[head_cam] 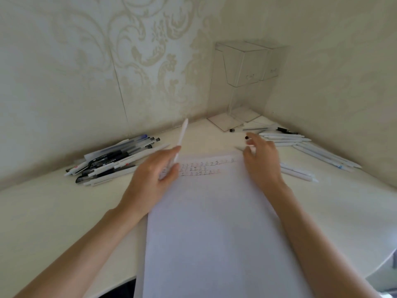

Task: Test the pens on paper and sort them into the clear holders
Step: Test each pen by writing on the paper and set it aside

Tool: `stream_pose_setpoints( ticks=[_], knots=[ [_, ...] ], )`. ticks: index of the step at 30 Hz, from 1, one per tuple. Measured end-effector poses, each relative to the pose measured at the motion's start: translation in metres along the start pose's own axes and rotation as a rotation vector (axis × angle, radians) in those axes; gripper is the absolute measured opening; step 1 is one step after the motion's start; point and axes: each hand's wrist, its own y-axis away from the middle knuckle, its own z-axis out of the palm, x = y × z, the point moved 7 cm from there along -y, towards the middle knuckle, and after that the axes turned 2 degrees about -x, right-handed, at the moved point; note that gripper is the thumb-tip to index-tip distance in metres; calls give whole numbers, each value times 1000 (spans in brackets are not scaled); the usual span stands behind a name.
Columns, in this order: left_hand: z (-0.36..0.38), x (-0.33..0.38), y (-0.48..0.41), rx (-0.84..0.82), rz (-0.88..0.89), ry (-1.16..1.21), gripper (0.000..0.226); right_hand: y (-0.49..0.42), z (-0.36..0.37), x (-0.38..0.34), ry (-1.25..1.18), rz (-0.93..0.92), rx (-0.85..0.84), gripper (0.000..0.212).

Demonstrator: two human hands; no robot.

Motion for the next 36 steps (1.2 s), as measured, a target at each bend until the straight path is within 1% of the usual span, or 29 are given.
stream_pose_setpoints(
  ticks=[1,2,3,5,8,10,11,13,14,16,18,20,21,23,25,27,29,32,33,34,36],
  knots=[
    [-6,-6,-1,59,-38,-40,34,-4,-3,15,162,76,-3,39],
    [-10,-12,0,105,-87,-79,33,-5,-3,27,272,145,-40,37],
    [-13,-17,1,135,-136,-123,38,-5,-2,34,322,190,-83,36],
    [-18,-22,2,158,-215,-213,44,-3,2,39,331,217,-124,35],
    [-19,-26,5,131,-272,-370,37,-7,4,36,329,196,-90,32],
    [-15,-32,6,81,-320,-537,31,-10,4,35,346,173,-70,29],
    [-12,-36,8,53,-358,-607,32,-10,5,35,363,158,-71,27],
    [-9,-41,12,21,-433,-646,38,-11,6,32,354,92,-49,24],
    [-9,-41,12,28,-441,-630,41,-10,5,27,293,24,-6,22],
    [-10,-34,9,72,-361,-579,43,-7,-3,7,108,-166,104,19],
    [-8,-19,6,94,-203,-498,41,1,-15,-21,-24,-358,188,21],
    [-1,-5,5,54,-81,-376,41,13,-21,-46,-47,-507,213,15],
    [4,1,6,16,-42,-323,39,19,-19,-55,-45,-534,195,12],
    [14,8,7,-62,31,-277,32,26,-7,-61,-88,-487,79,12],
    [19,9,8,-119,64,-278,31,31,8,-58,-147,-439,-37,19],
    [20,6,7,-137,36,-266,33,30,19,-54,-226,-364,-114,26],
    [19,3,6,-135,1,-248,33,29,26,-50,-279,-257,-228,34],
    [22,2,7,-162,6,-246,34,29,35,-40,-187,-155,-349,55],
    [23,1,7,-178,3,-241,34,28,38,-37,-138,-141,-364,56],
    [24,1,7,-189,1,-237,34,27,39,-36,-84,-151,-368,52],
    [25,0,7,-198,-3,-233,34,25,41,-35,-1,-204,-367,30]
  ],
)
